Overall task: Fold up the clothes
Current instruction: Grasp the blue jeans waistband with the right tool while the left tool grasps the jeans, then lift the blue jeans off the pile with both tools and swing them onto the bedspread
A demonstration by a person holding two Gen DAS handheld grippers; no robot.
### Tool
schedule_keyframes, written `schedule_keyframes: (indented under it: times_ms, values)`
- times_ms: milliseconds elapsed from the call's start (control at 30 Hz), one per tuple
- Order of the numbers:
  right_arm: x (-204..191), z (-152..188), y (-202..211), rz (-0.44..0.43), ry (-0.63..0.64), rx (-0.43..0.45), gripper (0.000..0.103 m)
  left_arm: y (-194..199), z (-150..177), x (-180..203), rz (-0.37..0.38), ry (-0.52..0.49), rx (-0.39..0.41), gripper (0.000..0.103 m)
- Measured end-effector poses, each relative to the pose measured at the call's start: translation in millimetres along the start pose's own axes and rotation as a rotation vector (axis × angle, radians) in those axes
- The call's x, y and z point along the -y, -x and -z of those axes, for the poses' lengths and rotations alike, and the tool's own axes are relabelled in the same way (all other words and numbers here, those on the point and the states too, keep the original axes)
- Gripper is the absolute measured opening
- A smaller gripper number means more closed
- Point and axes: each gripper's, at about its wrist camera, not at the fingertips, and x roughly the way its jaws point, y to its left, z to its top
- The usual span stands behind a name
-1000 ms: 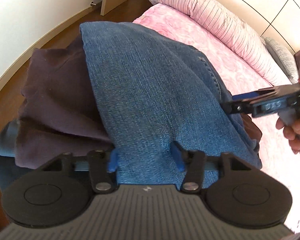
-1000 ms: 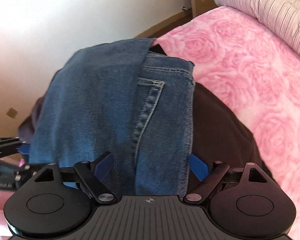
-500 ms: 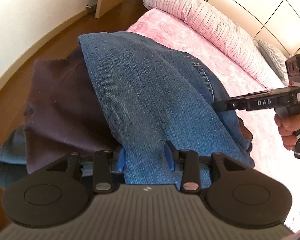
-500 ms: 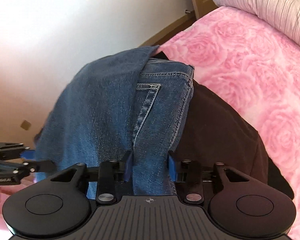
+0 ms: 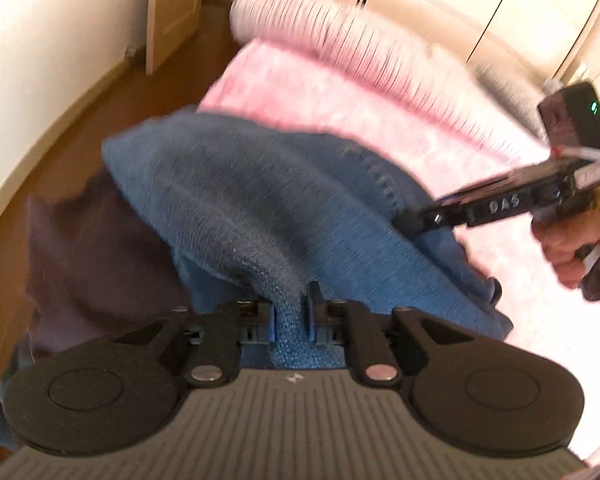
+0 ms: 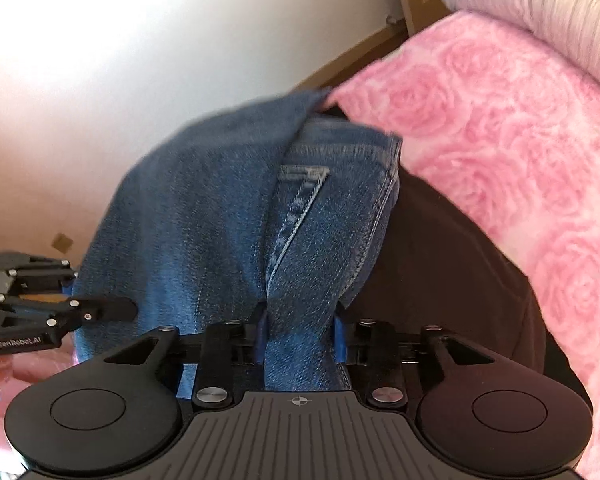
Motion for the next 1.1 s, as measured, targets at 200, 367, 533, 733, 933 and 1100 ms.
schedule_keyframes:
  times_ms: [200, 367, 533, 733, 933, 1100]
  values:
    - [-12, -8, 71, -0.065, -0.026, 0.118, 0.026, 31, -31, 48, 0.059, -0.092, 0.091, 0.008]
    - [-3, 6, 149, -0.050, -0.067, 0.222, 0.025, 41, -32, 123, 0.162, -0.197, 0.121, 0.008]
    - [42, 73, 234, 0.073, -0.178, 0.283, 0.025, 13, -28, 227, 0.305, -0.309, 0.095, 0.008]
    - [110, 199, 347, 0.307, -0.383, 0.394, 0.025, -45, 2, 373, 0.431, -0.439, 0.036, 0.008]
    - [169, 369, 438, 0.578, -0.614, 0.523, 0.025, -107, 78, 510, 0.492, -0.468, -0.157, 0.010]
    - [220, 519, 438, 0.644, -0.923, 0.336, 0.034, -144, 153, 564, 0.434, -0.485, -0.438, 0.012]
